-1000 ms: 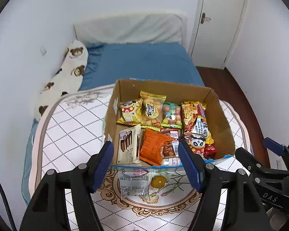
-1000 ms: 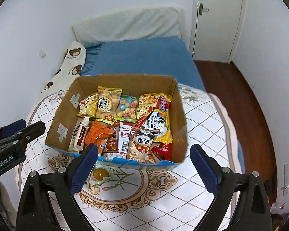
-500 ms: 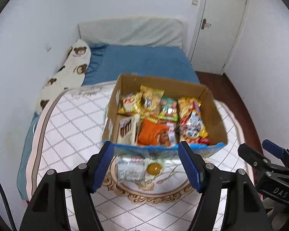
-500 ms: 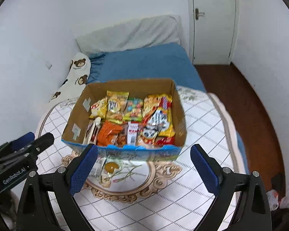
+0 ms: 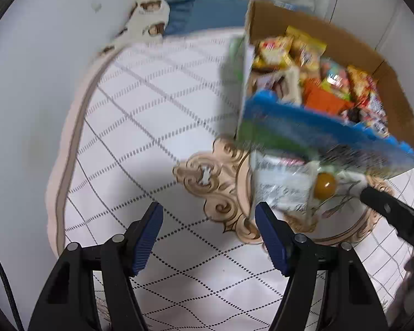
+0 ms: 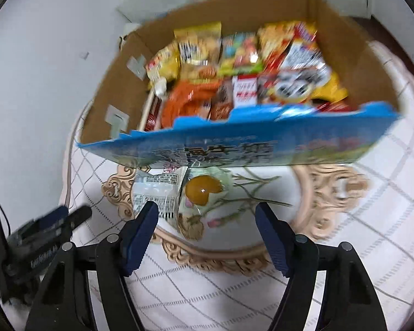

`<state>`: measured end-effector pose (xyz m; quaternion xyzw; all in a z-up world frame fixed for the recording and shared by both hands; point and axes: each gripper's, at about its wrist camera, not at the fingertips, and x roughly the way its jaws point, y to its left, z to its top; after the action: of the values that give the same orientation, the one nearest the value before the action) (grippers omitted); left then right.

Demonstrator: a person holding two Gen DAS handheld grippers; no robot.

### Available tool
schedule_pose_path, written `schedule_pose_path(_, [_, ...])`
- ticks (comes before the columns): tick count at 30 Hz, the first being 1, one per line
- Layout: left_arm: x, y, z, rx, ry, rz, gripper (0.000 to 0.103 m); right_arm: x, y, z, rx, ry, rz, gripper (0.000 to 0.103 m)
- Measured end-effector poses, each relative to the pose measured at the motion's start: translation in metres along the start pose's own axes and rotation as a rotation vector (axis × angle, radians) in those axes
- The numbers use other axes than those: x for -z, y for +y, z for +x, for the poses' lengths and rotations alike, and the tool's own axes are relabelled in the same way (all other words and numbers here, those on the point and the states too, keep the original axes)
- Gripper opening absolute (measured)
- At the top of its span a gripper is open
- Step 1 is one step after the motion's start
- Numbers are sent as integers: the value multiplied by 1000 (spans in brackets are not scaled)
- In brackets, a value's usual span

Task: Organize snacks
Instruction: 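Grasp the white bread bag with the left tool while the right tool grasps the egg-yolk snack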

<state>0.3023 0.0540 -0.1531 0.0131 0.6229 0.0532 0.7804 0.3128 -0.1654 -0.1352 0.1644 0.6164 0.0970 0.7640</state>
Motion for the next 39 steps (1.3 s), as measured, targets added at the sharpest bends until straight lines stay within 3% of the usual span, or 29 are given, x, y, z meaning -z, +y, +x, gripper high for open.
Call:
schedule_pose_path(5, [2,8,26,63,104,-70,68,-8,8,55,3,64,10,75])
schedule_pose_path(8, [2,13,39,133,162,-142,68,-4,8,72,50,54,6,64])
schedule_pose_path(13, [4,21,48,251,230,-265,68,19,25,82,-31,136,-31,42])
schedule_pose_path(17, [5,20,54,283,257,-296,68,48,36,85,-45,180,-85,40])
schedule_pose_path(23, [6,11,77,281,343,-272,68,60,11,80,-36,171,-21,41])
schedule_pose_path(26, [26,21,88,387,426,-421,68,62,1,68,-20,131,-2,44])
schedule_pose_path(30, [59,41,99,608,516,-763,68,63,-14,57,-12,92,32,44])
schedule_pose_path(31, [62,42,102,643,533,-810,68,61,-16,56,-10,89,41,44])
schedule_pose_path(37, [67,32,127,776,635,-975,68,59,-26,59,19,120,54,44])
schedule_pose_path(39, [67,30,132,757,622,-985,68,62,-16,57,32,124,32,44])
